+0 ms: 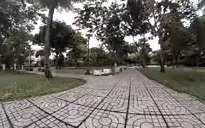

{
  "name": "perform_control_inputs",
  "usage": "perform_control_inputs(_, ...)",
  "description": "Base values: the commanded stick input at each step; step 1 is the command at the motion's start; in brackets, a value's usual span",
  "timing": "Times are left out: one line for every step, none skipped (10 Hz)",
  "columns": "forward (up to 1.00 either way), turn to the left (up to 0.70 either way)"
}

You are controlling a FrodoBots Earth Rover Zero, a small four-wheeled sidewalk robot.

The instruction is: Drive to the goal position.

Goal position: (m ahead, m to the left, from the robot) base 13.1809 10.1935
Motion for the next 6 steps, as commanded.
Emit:
perform_control_inputs(1.0, -0.27)
perform_control_inputs(1.0, -0.27)
perform_control_inputs(1.0, -0.27)
perform_control_inputs(1.0, -0.16)
perform_control_inputs(1.0, 0.0)
perform_control_inputs(1.0, 0.0)
